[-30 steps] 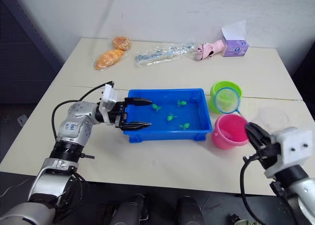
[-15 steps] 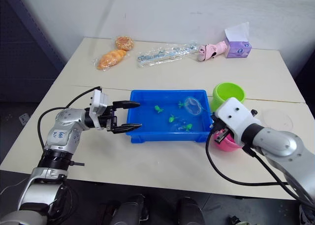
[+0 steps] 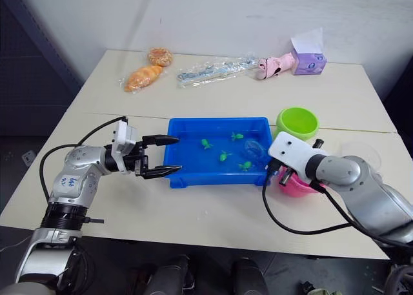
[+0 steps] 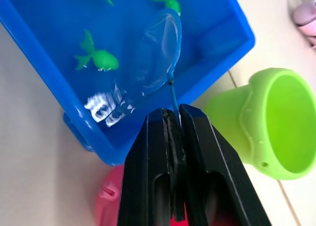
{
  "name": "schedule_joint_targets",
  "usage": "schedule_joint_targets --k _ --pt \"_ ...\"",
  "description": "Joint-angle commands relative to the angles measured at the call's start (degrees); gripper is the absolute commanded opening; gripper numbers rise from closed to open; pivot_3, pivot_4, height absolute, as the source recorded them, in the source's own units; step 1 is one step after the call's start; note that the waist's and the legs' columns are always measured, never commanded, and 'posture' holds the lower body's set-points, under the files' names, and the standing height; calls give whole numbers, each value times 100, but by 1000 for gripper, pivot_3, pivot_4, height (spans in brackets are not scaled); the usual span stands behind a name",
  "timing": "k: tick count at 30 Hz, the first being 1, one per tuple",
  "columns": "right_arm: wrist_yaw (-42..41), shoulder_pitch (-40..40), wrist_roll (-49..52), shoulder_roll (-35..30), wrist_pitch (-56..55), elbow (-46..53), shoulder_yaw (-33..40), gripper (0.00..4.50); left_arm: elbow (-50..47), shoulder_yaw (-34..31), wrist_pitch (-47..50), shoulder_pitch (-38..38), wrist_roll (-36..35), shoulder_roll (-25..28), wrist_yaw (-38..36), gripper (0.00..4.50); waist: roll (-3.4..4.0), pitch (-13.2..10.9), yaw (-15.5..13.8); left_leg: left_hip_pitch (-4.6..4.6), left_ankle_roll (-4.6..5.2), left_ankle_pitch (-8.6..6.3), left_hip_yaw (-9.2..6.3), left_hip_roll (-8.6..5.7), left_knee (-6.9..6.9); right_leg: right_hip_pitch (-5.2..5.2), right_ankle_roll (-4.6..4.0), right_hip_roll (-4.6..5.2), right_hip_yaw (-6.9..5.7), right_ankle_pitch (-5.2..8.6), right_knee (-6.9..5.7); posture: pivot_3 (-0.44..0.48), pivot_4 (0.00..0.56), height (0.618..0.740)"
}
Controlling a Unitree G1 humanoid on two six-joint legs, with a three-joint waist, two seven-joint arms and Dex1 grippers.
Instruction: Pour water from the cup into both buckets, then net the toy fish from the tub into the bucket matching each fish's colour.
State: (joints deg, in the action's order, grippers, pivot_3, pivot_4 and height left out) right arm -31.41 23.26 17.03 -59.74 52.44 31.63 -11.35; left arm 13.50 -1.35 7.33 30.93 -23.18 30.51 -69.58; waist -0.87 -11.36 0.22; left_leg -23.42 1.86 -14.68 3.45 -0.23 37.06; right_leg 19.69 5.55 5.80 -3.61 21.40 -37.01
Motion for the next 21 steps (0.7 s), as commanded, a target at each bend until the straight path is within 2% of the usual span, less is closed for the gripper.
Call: schedule_joint_targets --k 1,7,12,17,21 --pt "-248 208 369 203 663 155 238 0 -255 -111 -34 -26 -76 77 17 4461 0 0 -1 0 0 0 0 0 0 0 0 0 0 0 0 0 150 740" --pt "-616 136 568 35 1142 70 293 0 -376 -82 -71 -141 -77 37 18 4461 0 0 -1 -1 3 -3 -1 0 -2 -1 0 3 -2 0 3 0 150 740" --pt "-631 356 1409 867 2297 -146 1106 0 -531 -68 -53 -276 -99 -24 87 4461 0 0 11 0 3 -4 -3 0 -2 -2 0 4 -3 0 4 0 150 740" --pt "-396 895 1835 1942 3779 -857 2386 0 -607 -89 -53 -378 -106 -40 155 4461 2 -1 15 2 0 -5 -3 0 -7 -2 -1 4 -4 0 4 0 150 740" --pt "3 974 2380 2257 4006 -1427 3169 0 -602 -102 -89 -411 -99 -58 209 4461 2 -1 -19 0 3 -8 -6 -2 -8 -2 -1 7 -8 -1 4 0 150 740"
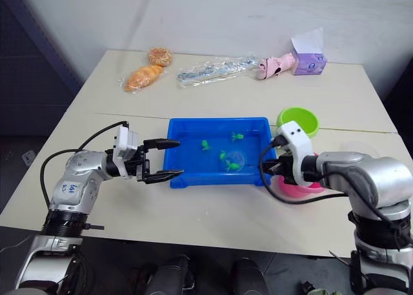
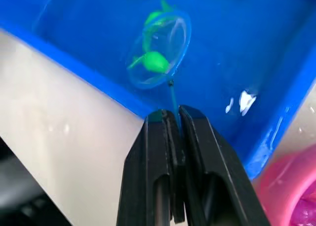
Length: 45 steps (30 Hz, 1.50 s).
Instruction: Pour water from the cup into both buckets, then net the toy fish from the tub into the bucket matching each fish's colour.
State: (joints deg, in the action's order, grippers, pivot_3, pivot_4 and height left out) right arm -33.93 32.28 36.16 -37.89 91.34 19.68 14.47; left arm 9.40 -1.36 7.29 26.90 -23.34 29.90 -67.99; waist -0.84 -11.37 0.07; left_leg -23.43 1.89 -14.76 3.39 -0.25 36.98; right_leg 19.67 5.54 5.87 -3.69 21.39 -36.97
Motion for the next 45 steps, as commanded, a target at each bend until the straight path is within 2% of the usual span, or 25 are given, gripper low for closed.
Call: schedule_joint_targets --k 1,5,12,18,23,28,33,38,45 --pt "373 87 673 107 116 -359 768 0 -192 -100 -98 -19 -80 -4 62 4461 0 0 -2 -1 2 -1 0 -2 0 1 0 3 -1 0 0 0 150 740" --pt "910 86 1621 3 116 -602 1426 0 -207 -99 -122 -40 -92 -41 132 4461 1 -1 16 -4 6 -3 4 -4 -1 2 0 5 0 0 3 0 150 740" --pt "1956 -57 3024 -224 116 -225 2492 0 -239 -113 -43 90 -199 -209 293 4461 2 -2 13 -4 7 -4 5 -4 -5 3 1 5 1 0 4 0 150 740" --pt "2625 -23 2902 -465 109 -166 3162 0 -178 -82 172 389 -310 -402 405 4461 3 -2 10 -8 7 -4 6 -4 -4 4 1 4 1 0 8 0 150 740" --pt "2694 -344 2246 -731 -558 -79 2783 0 -6 11 223 661 -233 -538 484 4461 3 -2 13 -10 7 -4 9 -4 -7 6 1 3 1 0 9 0 150 740" --pt "2604 -662 1328 -927 -1511 -95 2081 0 -8 89 535 834 -215 -578 635 4461 4 -2 21 -8 5 -2 14 -3 -7 7 2 -2 5 0 8 0 150 740" --pt "2228 -1060 244 -1106 -2875 -144 1044 0 -31 132 671 909 -209 -629 722 4461 3 -2 11 -10 4 -2 15 -3 -8 7 3 -3 6 -1 10 0 150 740" --pt "1779 -1514 -1197 -1620 -4496 -273 -13 0 -45 145 680 912 -206 -656 759 4461 4 -3 4 -9 3 -1 16 -3 -8 8 4 -5 5 0 12 0 150 740" --pt "1581 -1756 -2694 -1846 -6357 -685 -549 0 -55 148 616 884 -184 -659 766 4461 4 -3 0 -7 -5 3 15 -2 -9 8 5 -8 3 -1 13 0 150 740"
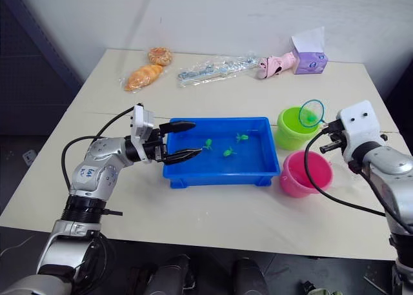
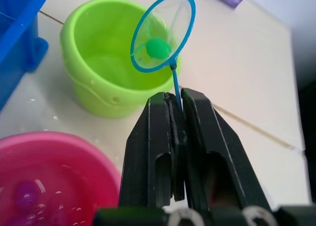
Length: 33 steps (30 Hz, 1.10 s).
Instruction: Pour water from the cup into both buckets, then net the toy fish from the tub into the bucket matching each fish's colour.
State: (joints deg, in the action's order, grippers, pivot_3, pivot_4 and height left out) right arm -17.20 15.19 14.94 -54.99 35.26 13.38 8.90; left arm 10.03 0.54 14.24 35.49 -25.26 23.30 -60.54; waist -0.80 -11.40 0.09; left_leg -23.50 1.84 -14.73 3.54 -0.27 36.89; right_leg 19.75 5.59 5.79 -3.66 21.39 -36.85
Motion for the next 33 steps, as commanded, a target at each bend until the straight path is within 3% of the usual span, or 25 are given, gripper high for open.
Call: schedule_joint_targets --k 1,10,17,22,26,31,33 --pt "-152 -88 -763 -184 -1010 -116 -61 0 -125 -34 -106 20 15 1 6 4461 0 0 -3 0 0 0 0 0 0 0 0 0 0 0 1 0 150 740" --pt "-143 -228 -2960 -862 -3393 -923 -828 0 -117 32 -280 30 73 -40 -77 4461 0 0 0 3 -4 2 1 0 3 -5 0 -1 -1 0 3 0 150 740" --pt "265 -223 -4028 -870 -3982 -1398 -888 0 -119 69 -353 39 88 -66 -112 4461 1 -1 -2 5 -10 6 0 2 3 -5 0 -4 -1 0 2 0 150 740" --pt "446 -288 -4178 -706 -4219 -1525 -728 0 -90 72 -444 42 111 -73 -158 4461 1 -1 0 5 -12 7 0 2 4 -6 0 -5 -1 0 2 0 150 740" --pt "-46 -237 -2621 124 -3215 -927 240 0 -109 19 -491 -43 114 -10 -175 4461 2 -1 -1 6 -14 8 -1 4 4 -10 0 -10 -2 0 4 0 150 740" --pt "-1383 -167 490 859 -333 857 1101 0 -26 -156 -541 -225 70 293 -338 4461 5 -3 9 11 -16 9 -7 11 2 -15 0 -16 -4 0 -1 0 150 740" --pt "-1421 -90 1448 923 770 1486 1295 0 38 -212 -563 -272 68 418 -383 4461 9 -5 6 11 -12 7 -10 12 1 -15 -1 -15 -3 0 -1 0 150 740"
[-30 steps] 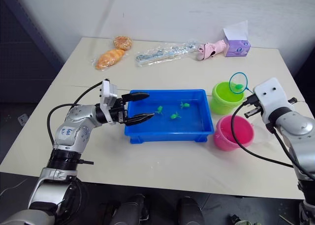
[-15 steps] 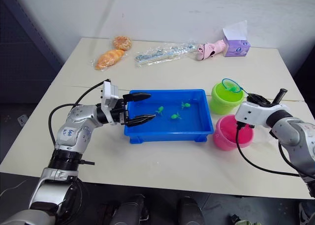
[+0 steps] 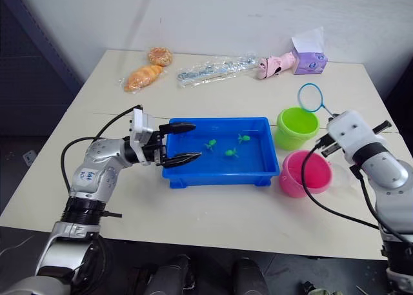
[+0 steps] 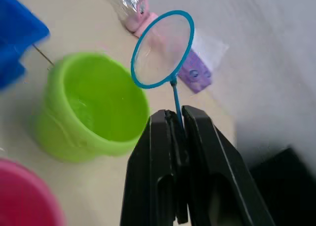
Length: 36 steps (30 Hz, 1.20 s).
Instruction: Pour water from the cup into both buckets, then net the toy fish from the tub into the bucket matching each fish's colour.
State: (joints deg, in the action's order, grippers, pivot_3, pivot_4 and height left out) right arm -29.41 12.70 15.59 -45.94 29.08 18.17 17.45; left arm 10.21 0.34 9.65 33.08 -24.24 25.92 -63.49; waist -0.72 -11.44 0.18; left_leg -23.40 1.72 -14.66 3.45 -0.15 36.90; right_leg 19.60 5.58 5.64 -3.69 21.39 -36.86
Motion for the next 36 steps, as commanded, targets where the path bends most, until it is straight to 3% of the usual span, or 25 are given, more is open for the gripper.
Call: schedule_joint_targets --k 1,4,7,12,16,29,36 --pt "-91 237 1831 64 1967 1236 522 0 45 -218 -109 -48 -35 206 -102 4461 1 -1 -3 -1 2 -1 -5 0 0 0 0 1 -1 0 2 0 150 740" --pt "488 622 3111 401 3547 1594 715 0 95 -263 -116 -69 -46 307 -134 4461 1 -1 -3 -1 10 -8 -11 0 2 -1 -1 12 -1 0 5 0 150 740" --pt "1488 1017 4246 1314 4934 1530 968 0 62 -266 -96 -97 -45 317 -126 4461 1 -1 1 -1 8 -19 -15 -2 2 -1 -2 16 -1 0 8 0 150 740" --pt "2871 1372 4628 2748 6205 1220 1510 0 -59 -242 -43 -154 -50 307 -81 4461 4 -2 4 -10 5 -19 -17 -7 -8 10 -4 20 -4 0 2 0 150 740" --pt "3618 1545 4682 3346 6342 867 1811 0 -119 -230 -23 -180 -50 302 -52 4461 7 -3 6 -17 7 -19 -11 -12 -10 17 -4 21 -2 0 -10 0 150 740" --pt "5649 1875 6034 3863 6342 -195 2376 0 -243 -219 -9 -239 -44 288 14 4461 7 -3 62 -27 4 7 24 -13 -68 64 -4 17 20 0 -24 0 150 740" --pt "7296 1275 8238 3205 5109 -541 1410 0 -245 -188 -24 -261 -31 267 28 4461 7 -3 142 -66 3 28 22 -13 -67 106 -4 17 18 0 -39 0 150 740"
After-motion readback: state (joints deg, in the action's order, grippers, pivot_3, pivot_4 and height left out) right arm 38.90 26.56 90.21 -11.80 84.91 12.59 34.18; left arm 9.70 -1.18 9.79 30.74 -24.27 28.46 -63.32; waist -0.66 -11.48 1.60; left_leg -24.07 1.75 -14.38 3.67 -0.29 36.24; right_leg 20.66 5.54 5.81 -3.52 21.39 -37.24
